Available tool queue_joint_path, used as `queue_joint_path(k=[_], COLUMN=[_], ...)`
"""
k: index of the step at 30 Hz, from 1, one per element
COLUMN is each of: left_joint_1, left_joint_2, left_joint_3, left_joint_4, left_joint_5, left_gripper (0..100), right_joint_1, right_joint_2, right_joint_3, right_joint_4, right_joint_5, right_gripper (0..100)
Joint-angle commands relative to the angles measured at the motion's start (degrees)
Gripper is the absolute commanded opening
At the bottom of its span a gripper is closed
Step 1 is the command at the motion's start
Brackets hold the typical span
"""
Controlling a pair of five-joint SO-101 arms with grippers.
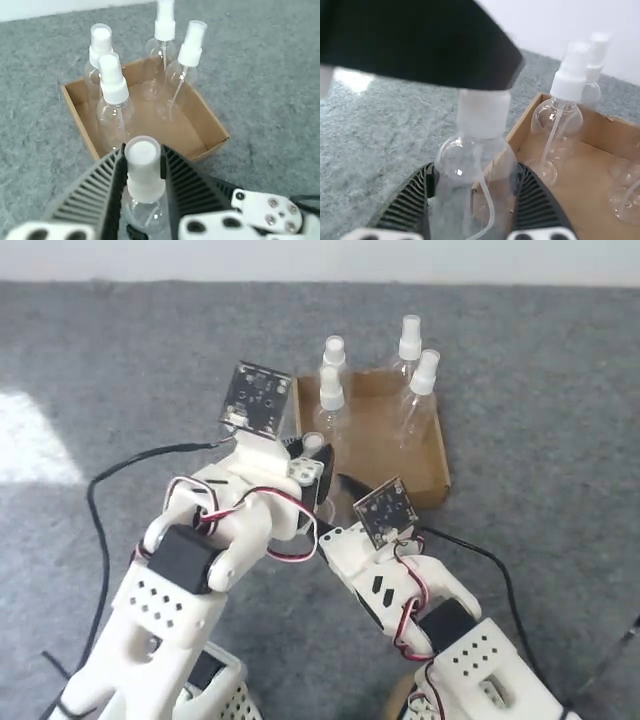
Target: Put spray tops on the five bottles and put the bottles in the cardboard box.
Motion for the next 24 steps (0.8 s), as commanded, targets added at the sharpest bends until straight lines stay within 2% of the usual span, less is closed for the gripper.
queue_joint_path(k=[1, 3, 8, 10, 19, 24], left_joint_1=[0.5, -1.7, -6.5, -7.5, -8.3, -8.3], left_joint_2=[0.2, 0.2, 0.2, 0.2, -0.2, -8.1], left_joint_3=[4.4, 3.4, -0.5, -2.0, -15.6, -15.1], left_joint_4=[0.7, 1.0, 1.1, 1.2, 10.2, 11.3], left_joint_5=[-2.2, -2.2, -7.3, -8.3, -8.8, -11.3], left_gripper=[1, 3, 18, 21, 23, 23], right_joint_1=[1.4, 1.4, 1.4, 1.4, 1.5, 1.5], right_joint_2=[-4.8, -4.8, -4.8, -4.6, -4.3, -4.2], right_joint_3=[-2.8, -2.8, -2.8, -2.8, -2.8, -2.8], right_joint_4=[-0.8, -0.8, -0.7, -0.7, -0.7, -0.7], right_joint_5=[-0.4, -0.4, -0.4, -0.4, -0.4, -0.4], right_gripper=[0.6, 0.6, 0.6, 0.6, 0.6, 0.6])
